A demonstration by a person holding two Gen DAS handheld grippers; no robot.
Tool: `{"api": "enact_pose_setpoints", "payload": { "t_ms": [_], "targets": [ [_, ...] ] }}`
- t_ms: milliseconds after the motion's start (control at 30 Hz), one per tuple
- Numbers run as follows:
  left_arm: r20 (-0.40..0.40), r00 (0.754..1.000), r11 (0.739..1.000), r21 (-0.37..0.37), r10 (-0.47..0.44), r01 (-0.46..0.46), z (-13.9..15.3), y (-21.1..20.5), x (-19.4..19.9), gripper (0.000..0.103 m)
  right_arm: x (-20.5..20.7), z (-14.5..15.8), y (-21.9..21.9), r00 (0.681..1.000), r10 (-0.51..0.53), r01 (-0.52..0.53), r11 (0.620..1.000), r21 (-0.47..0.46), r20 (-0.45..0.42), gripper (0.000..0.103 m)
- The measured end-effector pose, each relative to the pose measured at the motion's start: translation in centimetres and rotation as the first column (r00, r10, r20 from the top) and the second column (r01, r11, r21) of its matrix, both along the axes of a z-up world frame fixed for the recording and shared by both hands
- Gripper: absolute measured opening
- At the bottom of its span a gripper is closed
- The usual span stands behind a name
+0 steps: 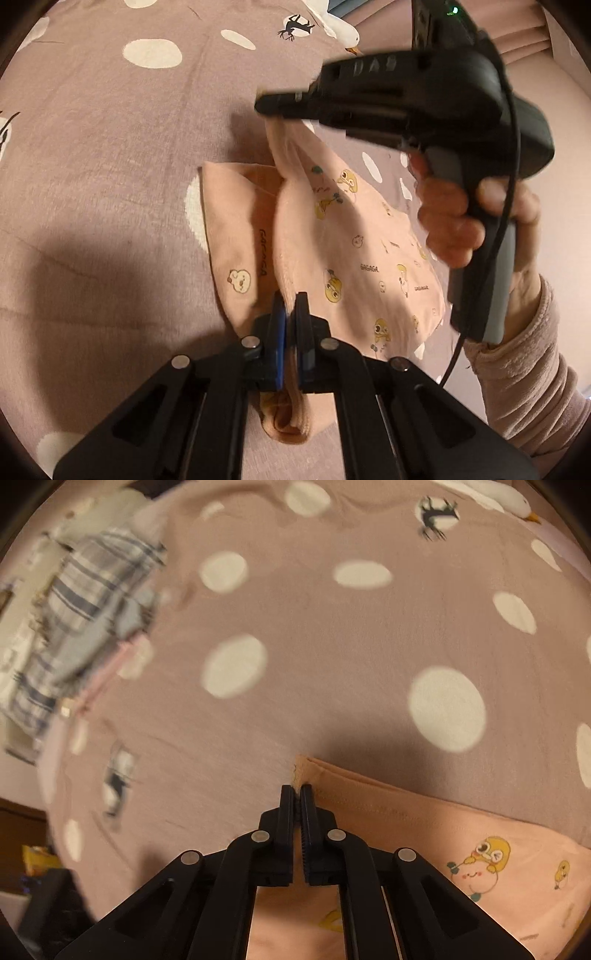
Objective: Fold small clothes
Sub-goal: 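Open the left gripper and release the folded edge onto the shirt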
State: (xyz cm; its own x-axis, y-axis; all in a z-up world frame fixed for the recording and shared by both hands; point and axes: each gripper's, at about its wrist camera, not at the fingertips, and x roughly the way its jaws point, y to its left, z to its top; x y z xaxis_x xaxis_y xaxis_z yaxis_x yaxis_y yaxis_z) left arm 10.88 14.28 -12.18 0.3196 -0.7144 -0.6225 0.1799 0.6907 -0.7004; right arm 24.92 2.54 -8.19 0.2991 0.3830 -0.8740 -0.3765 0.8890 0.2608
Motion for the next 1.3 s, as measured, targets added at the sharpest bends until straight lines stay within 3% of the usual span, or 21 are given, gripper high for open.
{"api": "enact_pose_setpoints", "payload": {
  "t_ms": [133, 267, 333, 433, 567, 733, 900, 1067, 1167, 1267, 1300],
  "targets": [
    [-0.014, 1.000, 1.000, 0.007, 0.022, -0.022, -0.4, 0.9, -0.5, 0.001, 0.4, -0.1, 1.1, 1.000, 0.010, -0.010, 1.000, -0.016, -0.012, 0.005],
    [-0.079, 0.994, 0.997, 0.017, 0.078, -0.077, -2.1, 2.7, -0.5, 0.004, 0.6, -1.7, 2.5, 1.000, 0.010, -0.010, 0.996, -0.093, -0.006, 0.005],
    [-0.077, 0.994, 0.997, 0.020, 0.079, -0.078, -1.8, 2.9, -0.8, 0.004, 0.8, -2.5, 2.5, 0.998, 0.010, -0.014, 0.998, -0.060, -0.061, 0.005],
    [-0.051, 0.995, 0.995, 0.061, 0.083, -0.080, -0.8, 3.3, -1.4, 0.006, 0.0, -1.1, 1.3, 0.999, 0.020, -0.019, 0.999, 0.031, -0.037, 0.019],
    [-0.009, 0.994, 0.991, 0.086, 0.104, -0.103, 0.9, 3.1, -1.8, 0.006, -3.2, 3.1, -3.7, 0.998, 0.020, -0.030, 0.987, 0.159, 0.064, 0.028],
    [0.047, 0.997, 0.995, 0.078, 0.065, -0.068, 3.0, 0.9, -1.1, 0.006, -7.3, 4.8, -11.9, 0.986, -0.068, 0.048, 0.990, 0.131, 0.153, 0.028],
    [0.069, 0.998, 0.995, 0.100, -0.008, 0.001, 3.5, -3.2, -0.2, 0.006, -10.5, 3.7, -18.8, 0.968, -0.173, 0.167, 0.985, 0.051, 0.183, 0.028],
    [0.050, 0.998, 0.979, 0.203, -0.046, 0.035, 2.1, -5.3, -0.9, 0.006, -13.7, 0.3, -25.2, 0.951, -0.281, 0.283, 0.959, 0.002, 0.126, 0.028],
    [-0.005, 0.997, 0.957, 0.278, -0.081, 0.079, 0.3, -5.4, -2.3, 0.006, -15.6, -1.7, -27.1, 0.941, -0.327, 0.331, 0.943, -0.030, 0.090, 0.028],
    [-0.023, 0.996, 0.963, 0.254, -0.086, 0.090, -0.2, -4.3, -4.0, 0.006, -17.6, -3.2, -28.9, 0.917, -0.380, 0.395, 0.907, -0.148, 0.123, 0.029],
    [-0.027, 0.996, 0.963, 0.255, -0.085, 0.089, -0.1, -3.9, -4.4, 0.006, -18.0, -3.3, -29.4, 0.913, -0.391, 0.404, 0.906, -0.127, 0.116, 0.033]
  ]
}}
